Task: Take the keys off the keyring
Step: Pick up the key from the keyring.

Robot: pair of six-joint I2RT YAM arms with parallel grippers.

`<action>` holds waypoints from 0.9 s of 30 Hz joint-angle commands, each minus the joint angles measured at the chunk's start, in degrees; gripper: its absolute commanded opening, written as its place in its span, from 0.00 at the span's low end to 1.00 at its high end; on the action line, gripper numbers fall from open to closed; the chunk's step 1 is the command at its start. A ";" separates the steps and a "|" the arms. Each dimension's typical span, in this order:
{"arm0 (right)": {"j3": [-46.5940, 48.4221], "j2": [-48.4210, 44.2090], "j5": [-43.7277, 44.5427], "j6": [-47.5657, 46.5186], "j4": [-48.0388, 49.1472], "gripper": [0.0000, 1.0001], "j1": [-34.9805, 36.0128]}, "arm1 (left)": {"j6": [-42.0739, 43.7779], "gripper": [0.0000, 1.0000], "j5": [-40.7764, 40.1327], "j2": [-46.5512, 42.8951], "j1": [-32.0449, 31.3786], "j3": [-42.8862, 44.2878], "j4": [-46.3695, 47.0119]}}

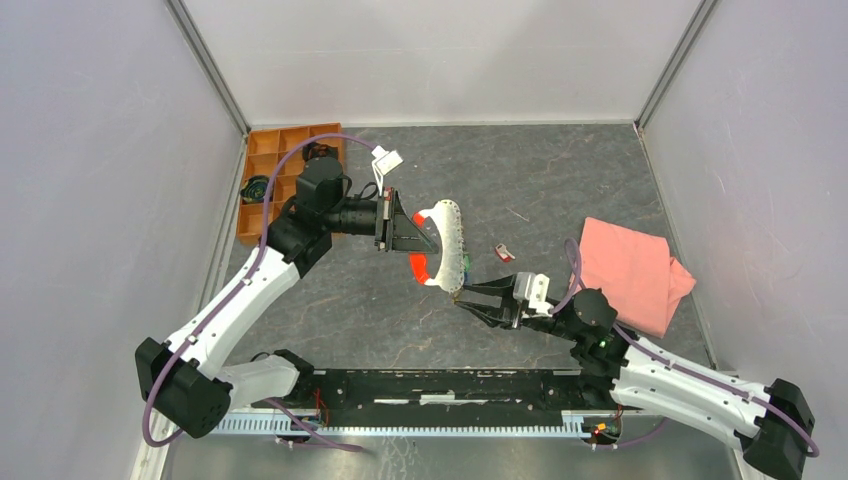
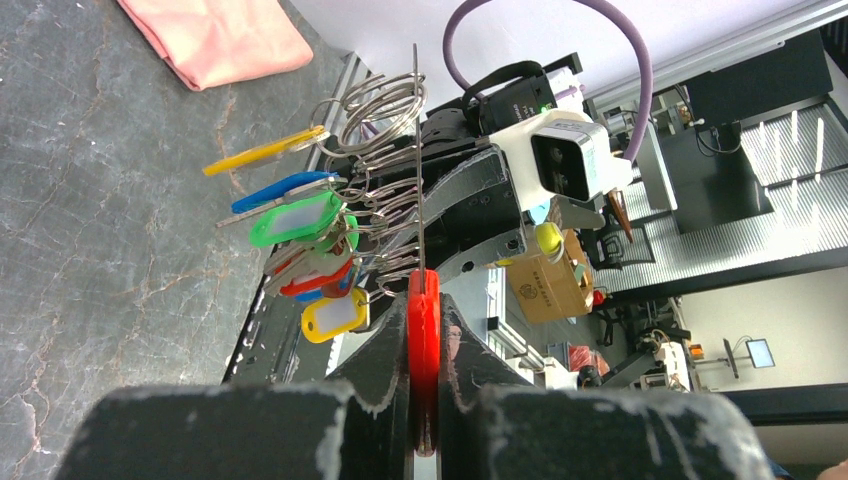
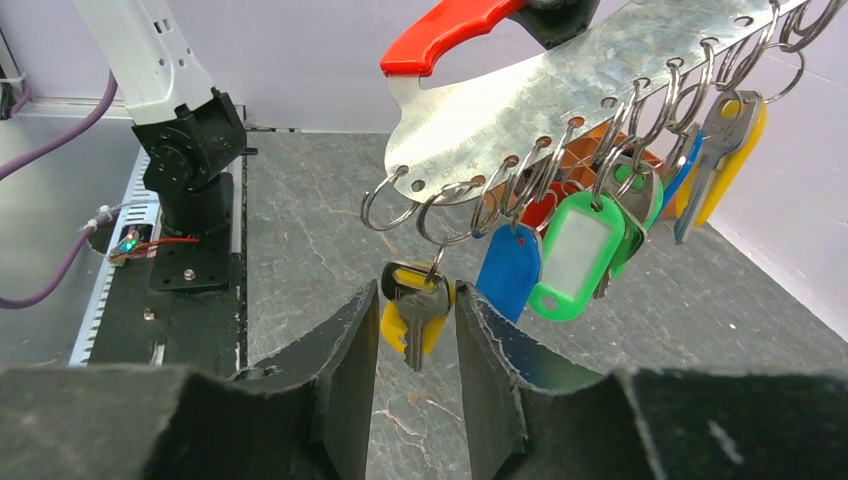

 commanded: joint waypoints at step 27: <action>2.30 -1.66 7.41 -0.39 -2.55 0.43 2.49 | 0.41 0.02 1.40 -1.40 -0.54 2.87 3.71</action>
